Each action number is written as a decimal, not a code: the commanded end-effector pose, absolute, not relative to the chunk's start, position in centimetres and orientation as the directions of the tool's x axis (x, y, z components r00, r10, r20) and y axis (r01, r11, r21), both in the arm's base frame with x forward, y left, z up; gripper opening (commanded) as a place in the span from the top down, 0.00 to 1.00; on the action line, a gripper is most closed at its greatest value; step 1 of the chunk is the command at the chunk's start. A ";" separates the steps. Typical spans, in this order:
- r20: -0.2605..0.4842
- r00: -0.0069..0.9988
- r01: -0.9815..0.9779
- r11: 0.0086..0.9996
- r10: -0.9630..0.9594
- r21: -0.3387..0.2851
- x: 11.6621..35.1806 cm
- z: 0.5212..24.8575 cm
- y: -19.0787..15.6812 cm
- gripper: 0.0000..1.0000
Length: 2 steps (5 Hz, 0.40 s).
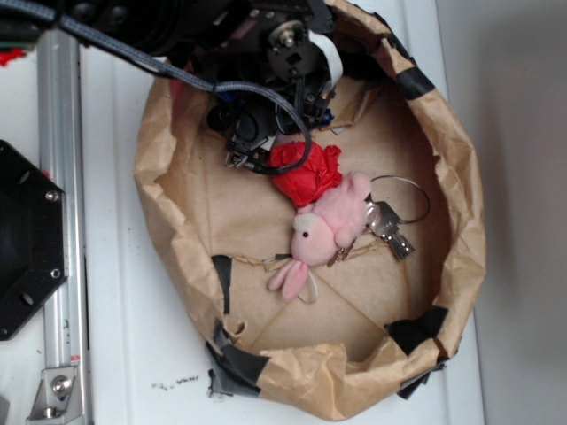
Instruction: Grab the blue rope.
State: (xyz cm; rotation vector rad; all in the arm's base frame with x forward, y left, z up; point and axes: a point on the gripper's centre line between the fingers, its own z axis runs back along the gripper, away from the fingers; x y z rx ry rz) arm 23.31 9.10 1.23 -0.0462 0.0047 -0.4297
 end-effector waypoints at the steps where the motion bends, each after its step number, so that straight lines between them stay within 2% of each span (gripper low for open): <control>1: 0.132 0.939 0.308 0.947 -0.317 0.085 22.9 8.0 8.0 1.00; 2: 0.185 0.962 0.190 0.979 -0.200 0.073 23.4 13.1 6.2 1.00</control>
